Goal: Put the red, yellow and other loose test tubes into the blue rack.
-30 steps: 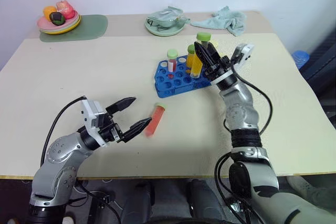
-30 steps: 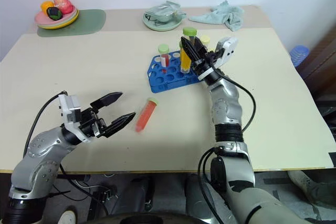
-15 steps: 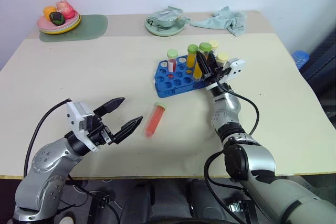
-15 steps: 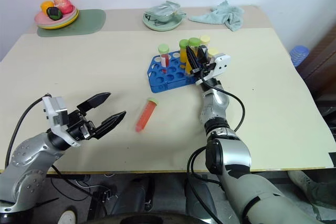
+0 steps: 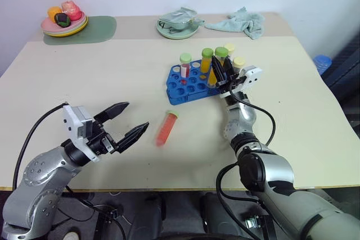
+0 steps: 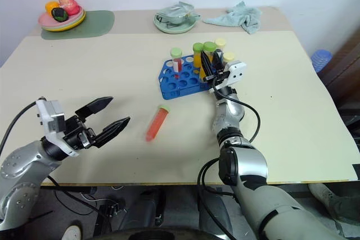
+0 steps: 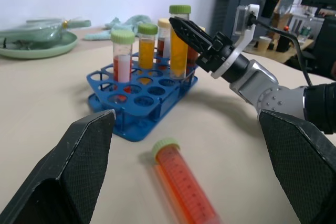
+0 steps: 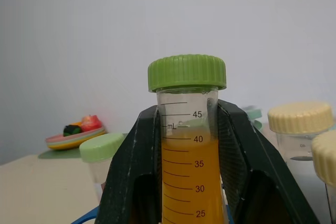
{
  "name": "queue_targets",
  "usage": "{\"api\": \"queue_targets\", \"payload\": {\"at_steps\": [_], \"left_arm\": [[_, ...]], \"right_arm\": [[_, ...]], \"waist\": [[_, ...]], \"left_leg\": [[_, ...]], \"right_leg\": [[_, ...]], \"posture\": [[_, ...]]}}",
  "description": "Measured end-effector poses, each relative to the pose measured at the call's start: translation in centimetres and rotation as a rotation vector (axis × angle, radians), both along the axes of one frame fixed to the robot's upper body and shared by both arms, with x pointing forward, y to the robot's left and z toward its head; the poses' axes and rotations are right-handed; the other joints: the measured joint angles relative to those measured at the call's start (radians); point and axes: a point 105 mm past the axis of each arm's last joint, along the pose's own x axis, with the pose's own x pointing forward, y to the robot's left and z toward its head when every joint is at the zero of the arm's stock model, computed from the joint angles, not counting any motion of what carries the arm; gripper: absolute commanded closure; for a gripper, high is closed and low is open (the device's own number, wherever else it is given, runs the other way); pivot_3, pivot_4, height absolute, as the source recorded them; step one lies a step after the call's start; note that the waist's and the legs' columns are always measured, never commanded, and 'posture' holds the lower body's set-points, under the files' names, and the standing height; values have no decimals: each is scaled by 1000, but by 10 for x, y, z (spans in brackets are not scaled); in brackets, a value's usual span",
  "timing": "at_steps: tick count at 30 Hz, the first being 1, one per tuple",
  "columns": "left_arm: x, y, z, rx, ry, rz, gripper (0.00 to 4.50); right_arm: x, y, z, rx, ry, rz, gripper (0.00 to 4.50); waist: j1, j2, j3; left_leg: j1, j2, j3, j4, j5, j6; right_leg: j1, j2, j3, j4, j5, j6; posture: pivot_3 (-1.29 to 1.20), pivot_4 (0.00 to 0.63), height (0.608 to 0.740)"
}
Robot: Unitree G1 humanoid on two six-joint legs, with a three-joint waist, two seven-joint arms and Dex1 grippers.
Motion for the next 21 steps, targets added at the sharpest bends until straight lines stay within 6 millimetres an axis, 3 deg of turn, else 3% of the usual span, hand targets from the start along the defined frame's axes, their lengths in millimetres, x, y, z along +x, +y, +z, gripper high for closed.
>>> {"api": "queue_targets", "payload": {"at_steps": [16, 19, 21], "left_arm": [[-4, 1, 6, 12, 18, 12, 0], [-4, 0, 7, 13, 17, 20, 0], [-4, -1, 8, 10, 14, 18, 0]], "right_arm": [[8, 0, -3, -13, 57, -84, 3681], [7, -1, -7, -28, 64, -106, 2235], [5, -5, -23, -28, 117, -125, 1285]], "waist": [[1, 0, 0], [2, 0, 0], [1, 0, 0]], "left_leg": [[5, 0, 0, -2, 0, 0], [7, 0, 0, -2, 0, 0], [8, 0, 0, -3, 0, 0]], "right_leg": [[4, 0, 0, 0, 0, 0], [7, 0, 0, -2, 0, 0], [7, 0, 1, -2, 0, 0]], "posture": [[0, 150, 740], [0, 150, 740], [0, 150, 740]]}}
